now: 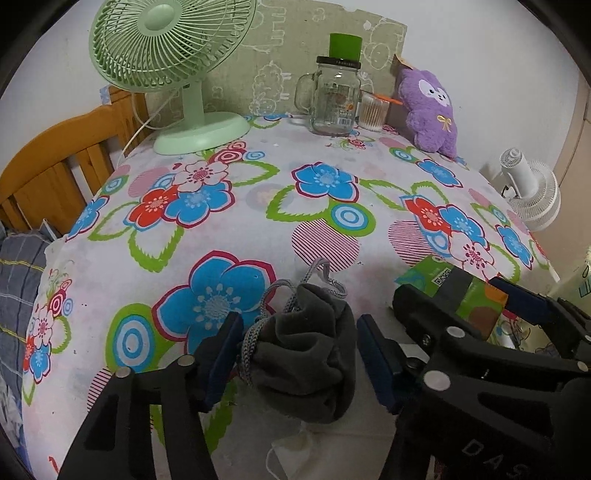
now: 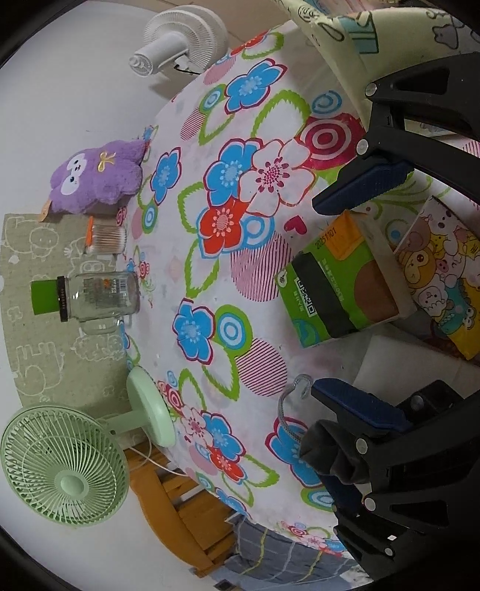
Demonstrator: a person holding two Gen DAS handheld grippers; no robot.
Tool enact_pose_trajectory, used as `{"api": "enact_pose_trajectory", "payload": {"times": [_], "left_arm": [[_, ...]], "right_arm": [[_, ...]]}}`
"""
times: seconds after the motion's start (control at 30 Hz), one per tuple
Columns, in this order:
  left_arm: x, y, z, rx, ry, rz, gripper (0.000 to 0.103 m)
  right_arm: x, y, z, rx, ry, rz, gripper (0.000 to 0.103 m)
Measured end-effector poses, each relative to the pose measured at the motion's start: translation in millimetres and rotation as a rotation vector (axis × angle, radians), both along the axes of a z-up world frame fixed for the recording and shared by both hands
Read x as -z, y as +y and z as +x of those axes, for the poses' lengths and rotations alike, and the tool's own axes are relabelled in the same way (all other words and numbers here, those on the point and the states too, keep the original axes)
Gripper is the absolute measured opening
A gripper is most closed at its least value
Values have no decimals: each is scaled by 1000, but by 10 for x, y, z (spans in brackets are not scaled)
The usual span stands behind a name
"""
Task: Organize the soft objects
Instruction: 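Grasp the grey knit hat with the left tool while the right tool grasps the green tissue pack, then carry the grey hat with the left tool while the right tool carries the green tissue pack to the box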
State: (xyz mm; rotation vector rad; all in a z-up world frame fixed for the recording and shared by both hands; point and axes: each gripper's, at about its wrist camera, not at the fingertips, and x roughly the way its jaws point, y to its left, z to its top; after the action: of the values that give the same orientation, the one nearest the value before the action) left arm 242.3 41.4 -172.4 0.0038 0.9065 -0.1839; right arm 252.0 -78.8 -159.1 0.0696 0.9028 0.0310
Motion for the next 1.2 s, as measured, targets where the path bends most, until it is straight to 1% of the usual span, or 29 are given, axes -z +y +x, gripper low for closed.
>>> {"api": "enact_pose_trajectory", "payload": {"times": [0.07, 0.13, 0.33, 0.4, 0.43, 0.47, 0.53, 0.63, 0.77, 1.2], "left_arm": [[0, -3, 0, -1, 0, 1, 61], [3, -8, -5, 1, 0, 4, 56], [11, -32, -11, 10, -4, 22, 52], [4, -43, -23, 16, -9, 33, 51], [7, -61, -31, 23, -11, 48, 50], [10, -84, -44, 26, -20, 65, 50], [1, -89, -46, 32, -21, 65, 50], [-14, -69, -47, 34, -14, 50, 49], [-46, -71, -79, 34, -23, 54, 48], [-220, -72, -208, 30, -65, 61, 45]], "right_arm": [[17, 0, 10, -1, 2, 8, 92], [32, 16, 16, -5, 4, 12, 92], [67, 18, 44, -4, 28, 28, 92], [85, 8, 50, 7, 43, 31, 83], [100, 10, 55, 11, 54, 24, 70], [117, 4, 67, 7, 67, 31, 64], [135, -16, 72, 3, 85, 57, 61], [104, 6, 38, -5, 59, 37, 60], [45, 49, 4, -24, 25, 0, 58], [-149, 58, -122, -29, -27, -8, 57]]}}
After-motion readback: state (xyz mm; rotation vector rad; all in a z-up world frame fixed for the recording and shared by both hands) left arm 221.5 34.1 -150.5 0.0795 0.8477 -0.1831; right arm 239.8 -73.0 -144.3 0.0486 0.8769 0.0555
